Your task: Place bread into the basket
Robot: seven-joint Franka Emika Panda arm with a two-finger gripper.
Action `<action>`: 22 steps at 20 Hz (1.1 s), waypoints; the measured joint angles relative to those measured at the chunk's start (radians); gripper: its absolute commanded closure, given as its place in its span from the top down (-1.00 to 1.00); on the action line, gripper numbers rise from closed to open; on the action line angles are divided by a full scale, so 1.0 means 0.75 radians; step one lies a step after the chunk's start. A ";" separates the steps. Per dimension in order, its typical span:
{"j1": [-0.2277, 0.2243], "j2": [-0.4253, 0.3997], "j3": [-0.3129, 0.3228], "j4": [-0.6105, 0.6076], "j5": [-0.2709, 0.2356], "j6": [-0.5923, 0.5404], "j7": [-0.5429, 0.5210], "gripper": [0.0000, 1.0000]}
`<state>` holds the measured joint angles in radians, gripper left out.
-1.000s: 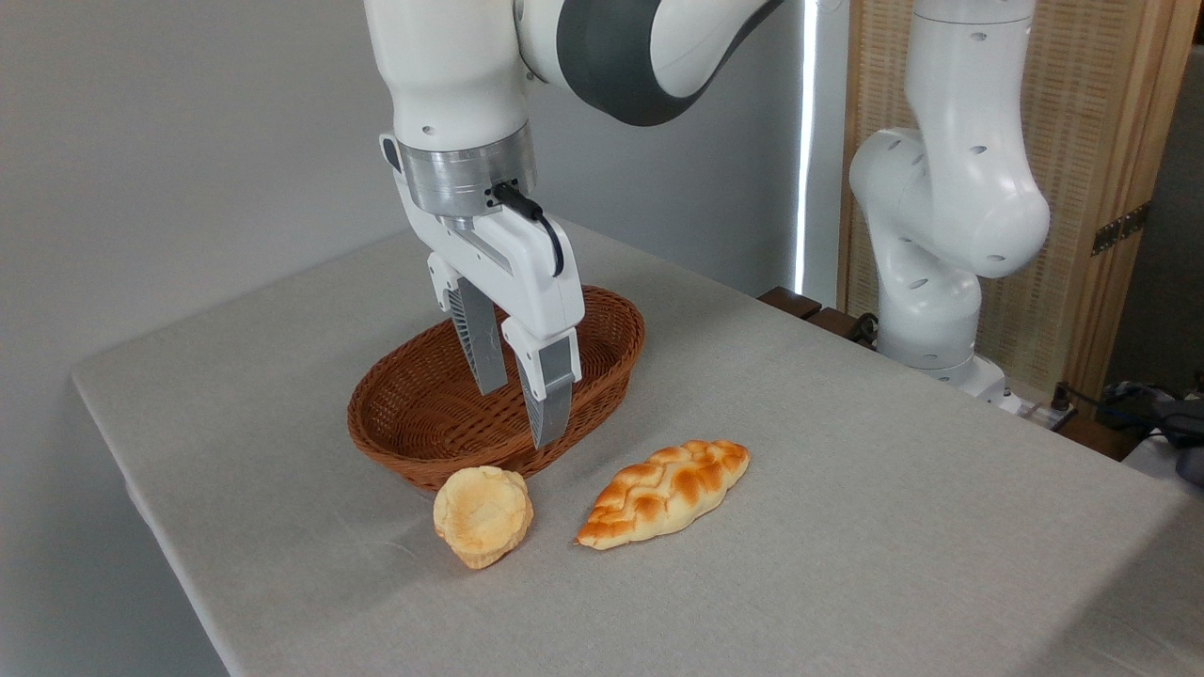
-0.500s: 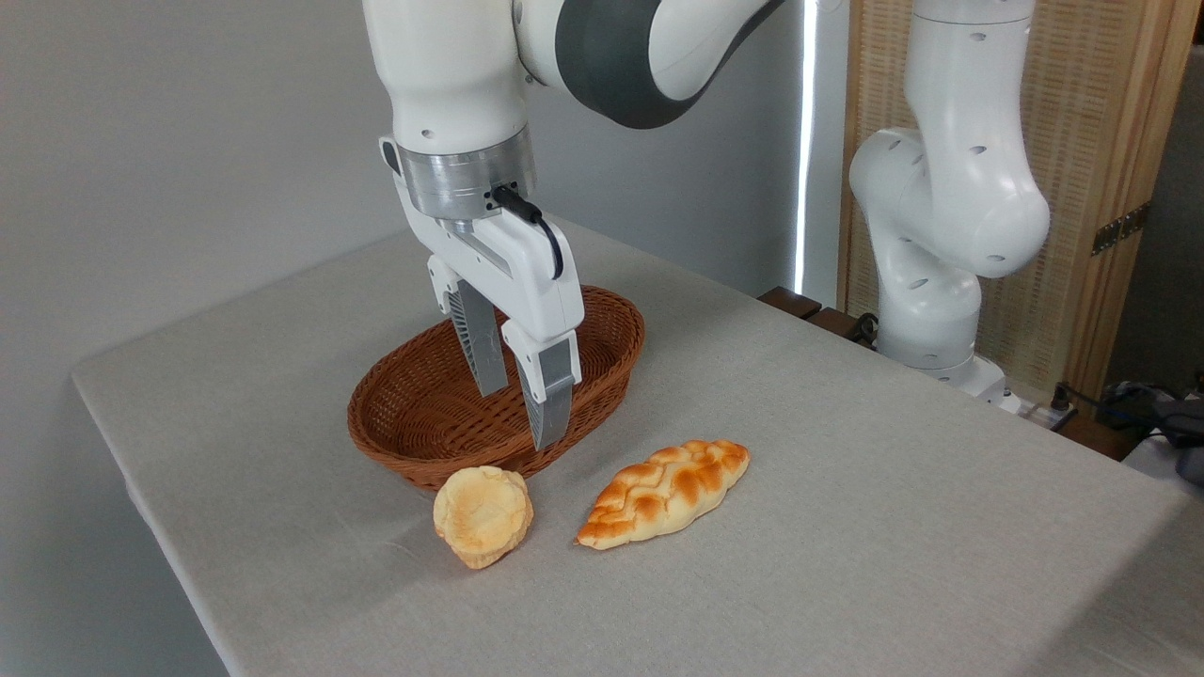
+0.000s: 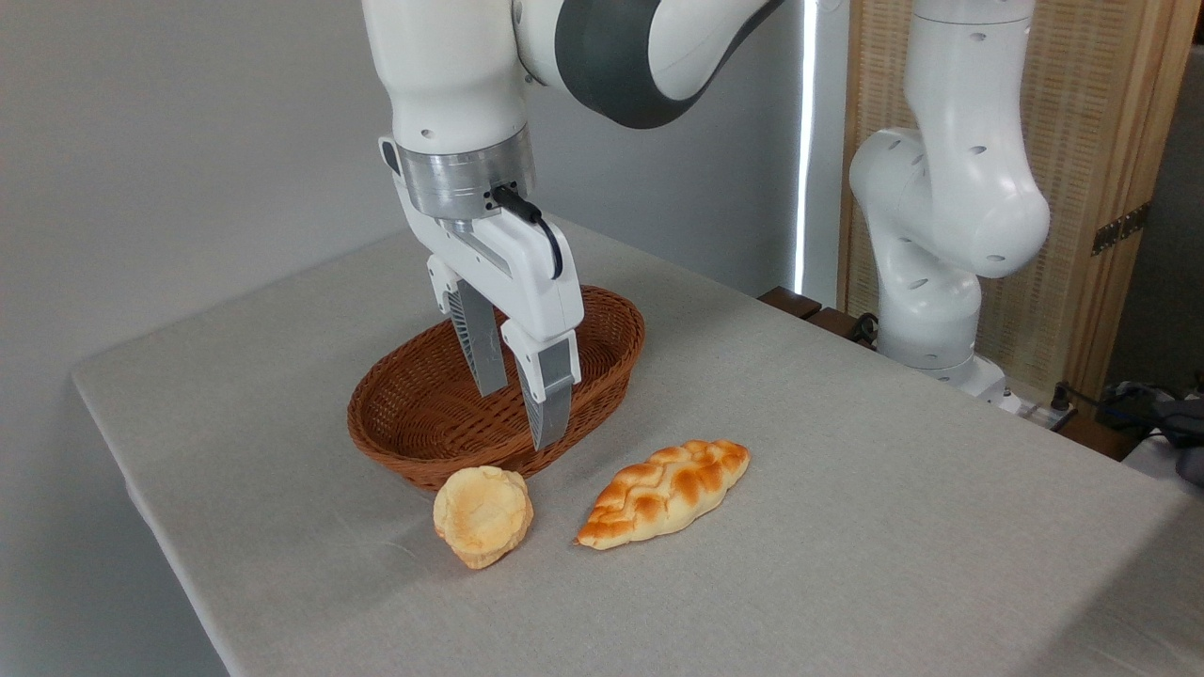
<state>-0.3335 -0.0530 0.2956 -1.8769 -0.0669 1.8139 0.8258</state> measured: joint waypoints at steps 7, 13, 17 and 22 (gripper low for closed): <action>0.000 0.000 0.000 0.001 0.000 0.000 0.000 1.00; 0.000 0.000 0.000 0.007 0.000 0.000 -0.011 1.00; 0.000 0.000 0.000 0.007 0.000 0.022 -0.047 1.00; 0.000 0.027 0.000 0.002 0.011 0.150 0.011 1.00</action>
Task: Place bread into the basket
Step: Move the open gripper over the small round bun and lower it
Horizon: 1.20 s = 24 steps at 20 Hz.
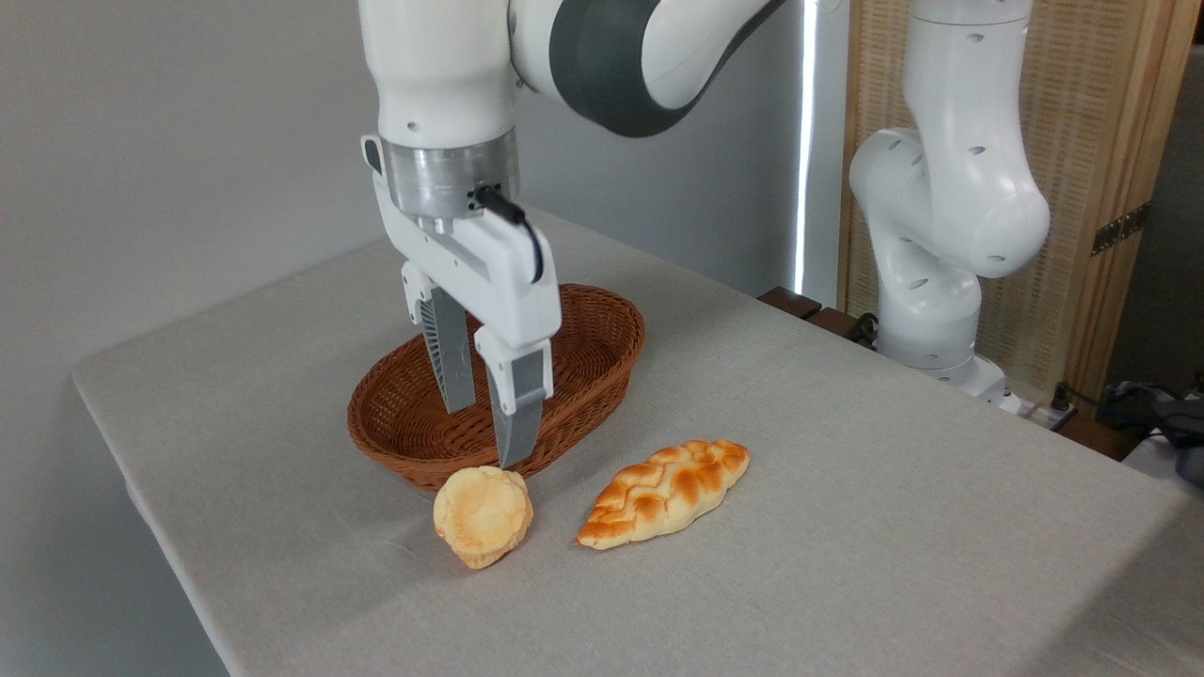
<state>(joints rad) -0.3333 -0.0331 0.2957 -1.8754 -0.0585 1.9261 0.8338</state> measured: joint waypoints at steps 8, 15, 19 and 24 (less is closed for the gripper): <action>0.004 0.070 0.035 0.000 0.005 0.027 0.637 1.00; 0.004 0.127 0.036 0.000 0.080 0.060 1.403 1.00; -0.007 0.189 0.029 -0.001 0.082 0.177 1.673 1.00; -0.018 0.235 -0.029 0.000 0.084 0.216 1.802 1.00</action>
<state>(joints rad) -0.3470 0.1430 0.2743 -1.8757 0.0042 2.0881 2.1853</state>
